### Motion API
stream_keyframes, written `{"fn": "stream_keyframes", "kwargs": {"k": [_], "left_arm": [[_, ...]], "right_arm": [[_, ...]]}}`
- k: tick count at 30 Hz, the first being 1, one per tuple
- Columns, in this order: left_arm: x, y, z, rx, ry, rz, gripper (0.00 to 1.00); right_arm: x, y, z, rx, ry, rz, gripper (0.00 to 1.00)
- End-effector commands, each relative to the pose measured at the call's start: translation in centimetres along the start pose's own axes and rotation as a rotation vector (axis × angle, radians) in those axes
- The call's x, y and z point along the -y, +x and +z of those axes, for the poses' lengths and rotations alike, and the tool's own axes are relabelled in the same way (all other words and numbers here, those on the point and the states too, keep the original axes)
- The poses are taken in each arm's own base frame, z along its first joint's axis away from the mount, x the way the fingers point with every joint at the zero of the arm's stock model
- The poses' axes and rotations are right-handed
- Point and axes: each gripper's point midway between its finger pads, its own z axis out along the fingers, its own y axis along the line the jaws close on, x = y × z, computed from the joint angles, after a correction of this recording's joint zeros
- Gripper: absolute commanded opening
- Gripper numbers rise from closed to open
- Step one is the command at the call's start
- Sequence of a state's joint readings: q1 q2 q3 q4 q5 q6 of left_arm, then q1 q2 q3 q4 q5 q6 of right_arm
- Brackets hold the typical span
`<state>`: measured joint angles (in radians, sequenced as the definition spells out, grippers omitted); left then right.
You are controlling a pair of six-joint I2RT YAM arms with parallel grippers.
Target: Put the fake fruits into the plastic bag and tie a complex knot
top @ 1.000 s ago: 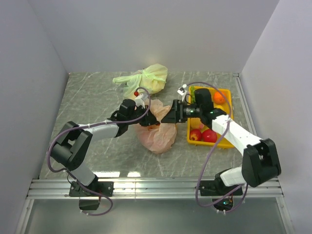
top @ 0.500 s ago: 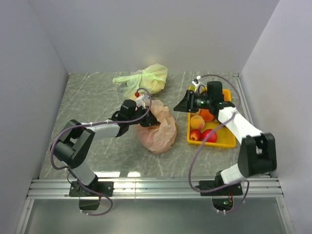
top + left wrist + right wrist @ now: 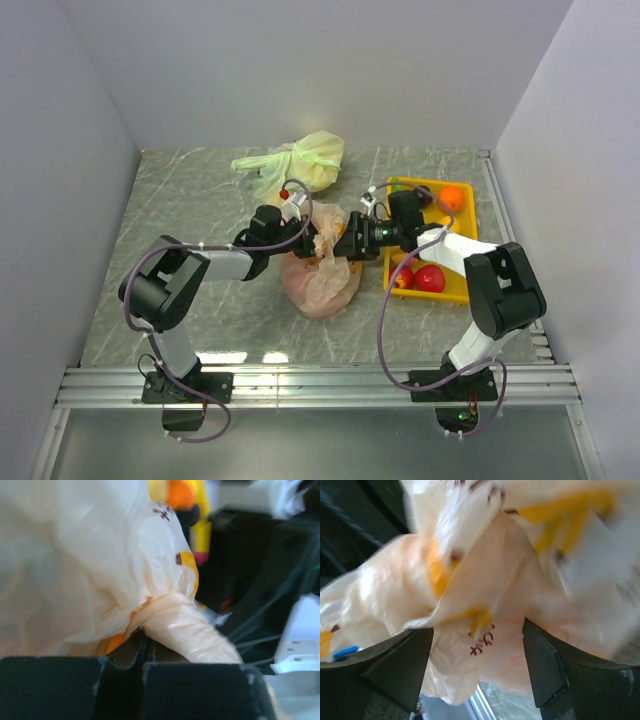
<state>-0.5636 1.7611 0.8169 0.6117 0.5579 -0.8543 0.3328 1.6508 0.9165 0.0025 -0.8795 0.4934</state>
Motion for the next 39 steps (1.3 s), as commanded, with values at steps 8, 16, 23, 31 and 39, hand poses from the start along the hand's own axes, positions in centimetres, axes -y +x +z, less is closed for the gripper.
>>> {"fn": "stream_keyframes", "kwargs": {"k": [8,16,23,31,39], "left_arm": [[8.0,-1.7,-2.7,0.033,0.407,-0.032,0.0],[6.7,-0.6,-3.9,0.019,0.375,-0.03,0.0],[5.8,-0.2,-3.4,0.007,0.348,-0.029,0.0],[5.5,-0.1,-3.3,0.005,0.346,-0.029,0.0],[5.8,-0.3,-3.3,0.011,0.362,-0.026,0.0]], "right_arm": [[-4.1,0.7,4.6,-0.002,-0.211,0.097,0.79],[-4.5,1.8,1.3,-0.085,-0.13,-0.094,0.79],[-6.0,0.0,-3.5,-0.089,-0.102,-0.211,0.77],[-5.0,-5.4,-4.5,0.052,0.013,-0.239,0.39],[-4.2,-2.6,-1.4,-0.041,0.057,-0.274,0.37]]}}
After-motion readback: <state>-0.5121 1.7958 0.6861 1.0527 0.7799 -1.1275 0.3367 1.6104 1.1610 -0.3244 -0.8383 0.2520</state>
